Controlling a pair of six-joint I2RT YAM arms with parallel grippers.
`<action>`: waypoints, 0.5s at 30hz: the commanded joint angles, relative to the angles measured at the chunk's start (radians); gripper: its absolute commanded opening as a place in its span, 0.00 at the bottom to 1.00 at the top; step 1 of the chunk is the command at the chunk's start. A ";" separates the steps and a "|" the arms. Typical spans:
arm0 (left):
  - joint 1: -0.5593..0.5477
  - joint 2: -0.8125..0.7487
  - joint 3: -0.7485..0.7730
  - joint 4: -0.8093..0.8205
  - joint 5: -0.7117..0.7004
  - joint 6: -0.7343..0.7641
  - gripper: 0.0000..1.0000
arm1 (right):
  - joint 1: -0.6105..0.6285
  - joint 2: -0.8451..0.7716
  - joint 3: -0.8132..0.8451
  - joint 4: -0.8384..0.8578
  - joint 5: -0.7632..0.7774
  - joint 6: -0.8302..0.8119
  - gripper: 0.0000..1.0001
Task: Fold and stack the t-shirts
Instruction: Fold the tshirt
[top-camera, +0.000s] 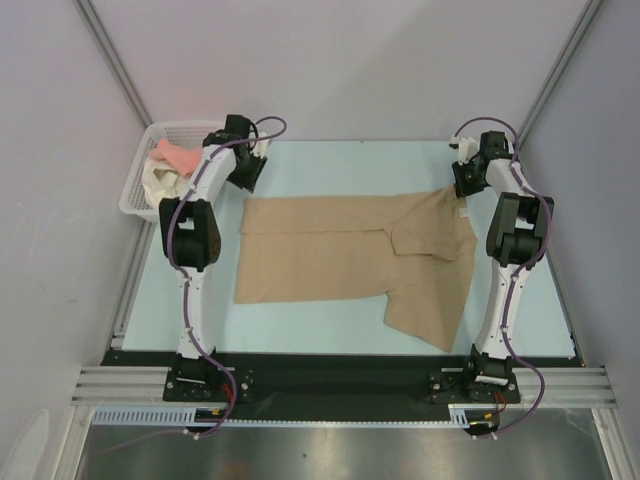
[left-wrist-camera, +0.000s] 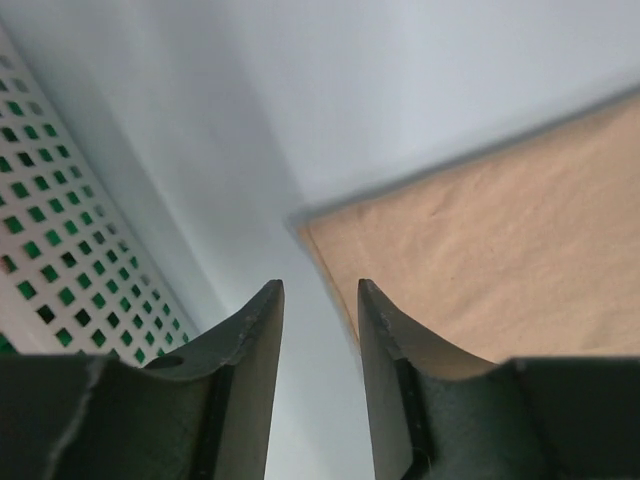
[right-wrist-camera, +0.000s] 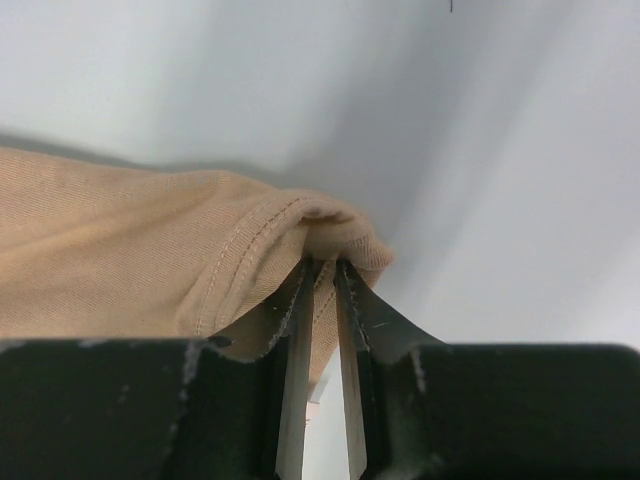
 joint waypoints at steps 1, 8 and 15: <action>0.032 -0.009 -0.014 -0.032 0.071 -0.032 0.42 | 0.004 -0.007 -0.027 0.005 0.041 -0.022 0.21; 0.040 0.075 0.032 -0.059 0.091 -0.025 0.46 | 0.014 -0.024 -0.047 0.002 0.053 -0.039 0.21; 0.042 0.138 0.046 -0.061 0.097 -0.012 0.39 | 0.020 -0.029 -0.051 0.005 0.062 -0.048 0.21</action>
